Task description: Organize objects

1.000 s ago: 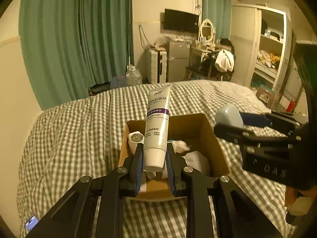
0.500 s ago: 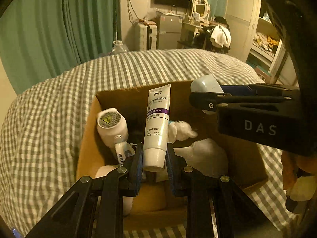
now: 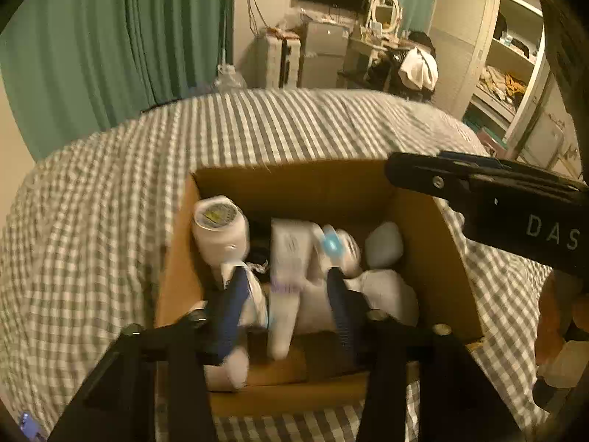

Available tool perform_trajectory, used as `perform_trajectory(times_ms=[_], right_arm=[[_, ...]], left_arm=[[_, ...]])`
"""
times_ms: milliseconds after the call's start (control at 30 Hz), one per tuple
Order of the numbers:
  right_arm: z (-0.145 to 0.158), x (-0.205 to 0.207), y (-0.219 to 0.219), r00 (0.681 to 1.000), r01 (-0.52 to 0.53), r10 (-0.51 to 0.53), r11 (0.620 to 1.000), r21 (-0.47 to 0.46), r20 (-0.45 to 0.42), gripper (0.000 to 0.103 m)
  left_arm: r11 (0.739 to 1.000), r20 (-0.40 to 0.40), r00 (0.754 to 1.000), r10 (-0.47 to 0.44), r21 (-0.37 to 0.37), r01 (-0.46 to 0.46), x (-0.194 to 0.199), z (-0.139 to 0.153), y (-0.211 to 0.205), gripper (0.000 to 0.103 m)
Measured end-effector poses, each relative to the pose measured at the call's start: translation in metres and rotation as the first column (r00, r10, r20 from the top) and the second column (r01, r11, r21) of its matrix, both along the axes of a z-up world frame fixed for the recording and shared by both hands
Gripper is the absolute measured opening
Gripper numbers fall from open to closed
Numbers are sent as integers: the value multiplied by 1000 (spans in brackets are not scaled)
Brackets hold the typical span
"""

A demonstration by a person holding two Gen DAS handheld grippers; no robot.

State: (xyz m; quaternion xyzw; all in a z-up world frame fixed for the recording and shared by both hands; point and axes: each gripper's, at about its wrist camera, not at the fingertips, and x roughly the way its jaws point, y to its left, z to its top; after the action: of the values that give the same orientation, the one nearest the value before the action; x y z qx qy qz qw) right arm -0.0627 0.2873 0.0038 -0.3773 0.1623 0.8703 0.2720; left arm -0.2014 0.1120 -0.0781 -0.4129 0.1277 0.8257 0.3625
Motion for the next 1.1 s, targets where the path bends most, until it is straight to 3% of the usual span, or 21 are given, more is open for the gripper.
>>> perform_trajectory(times_ms=[233,400,633,733,900,1100], right_arm=[[57,21,-28,998,28,-25,998,64,-55,70],[107,45,-60,994,35,-22,991,131,-106,74],[172,90,-113,984,51,-9,972,228,-180,81],[192,109,-134,978,62,-7,964,259,-210,87],[216,138,-164,968,85,-8,951,296,-252,89],[224,168,-190,956,116,-12,932,343,-293,94]], left_arm=[[998,-95,995,35,49,-30,26,59,-21,62],[994,-182,981,63,97,-46,55,112,-41,81],[986,-290,953,93,162,-47,102,177,-65,92],[982,-324,940,104,185,-45,120,196,-80,93],[977,-401,909,114,213,-28,150,219,-101,97],[969,-483,865,137,246,-17,178,226,-122,103]])
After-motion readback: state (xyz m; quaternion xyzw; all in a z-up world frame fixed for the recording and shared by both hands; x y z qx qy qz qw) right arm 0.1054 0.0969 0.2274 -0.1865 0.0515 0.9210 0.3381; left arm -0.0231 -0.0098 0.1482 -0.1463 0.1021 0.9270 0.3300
